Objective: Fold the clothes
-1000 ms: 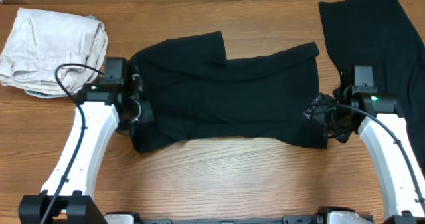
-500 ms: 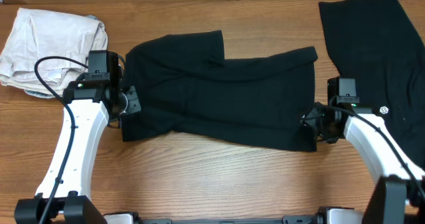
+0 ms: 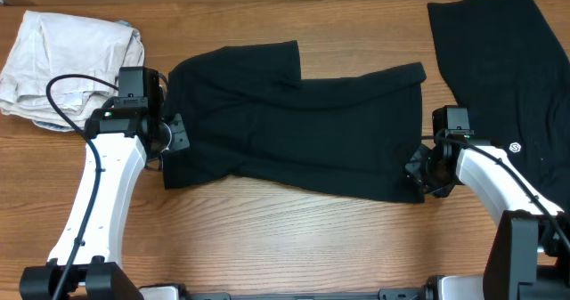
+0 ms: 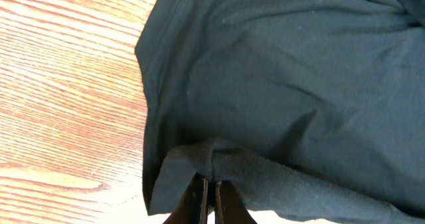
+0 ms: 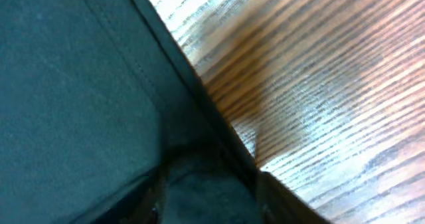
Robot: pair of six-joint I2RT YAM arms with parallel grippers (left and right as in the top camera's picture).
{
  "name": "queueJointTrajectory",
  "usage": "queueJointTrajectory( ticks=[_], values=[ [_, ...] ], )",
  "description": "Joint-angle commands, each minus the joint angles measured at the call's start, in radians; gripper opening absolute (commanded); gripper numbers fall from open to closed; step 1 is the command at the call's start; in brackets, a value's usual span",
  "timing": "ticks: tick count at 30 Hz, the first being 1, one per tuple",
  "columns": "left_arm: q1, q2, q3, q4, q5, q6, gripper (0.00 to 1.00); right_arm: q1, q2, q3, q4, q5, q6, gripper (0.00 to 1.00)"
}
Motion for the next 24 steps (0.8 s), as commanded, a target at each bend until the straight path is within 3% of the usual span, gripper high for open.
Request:
queueJointTrajectory(
  ticks=[1,4,10,16,24],
  values=[
    [0.005,0.003,0.026,0.007,-0.013,0.018,0.04,-0.007,0.000,-0.005,0.000,-0.005,-0.006,0.33],
    [0.005,0.003,0.026,0.008,-0.013,0.018,0.04,-0.007,0.000,-0.005,0.004,-0.005,-0.006,0.29],
    [0.005,0.003,0.026,0.008,-0.014,0.019,0.04,-0.007,0.000,-0.005,0.030,-0.003,-0.006,0.04],
    [0.008,0.003,0.053,0.022,-0.020,0.019,0.04,-0.014,-0.008,0.087,-0.013,0.000,-0.045,0.04],
    [0.008,0.003,0.363,-0.071,-0.020,0.024,0.04,-0.044,-0.071,0.523,-0.279,0.003,-0.136,0.04]
  ],
)
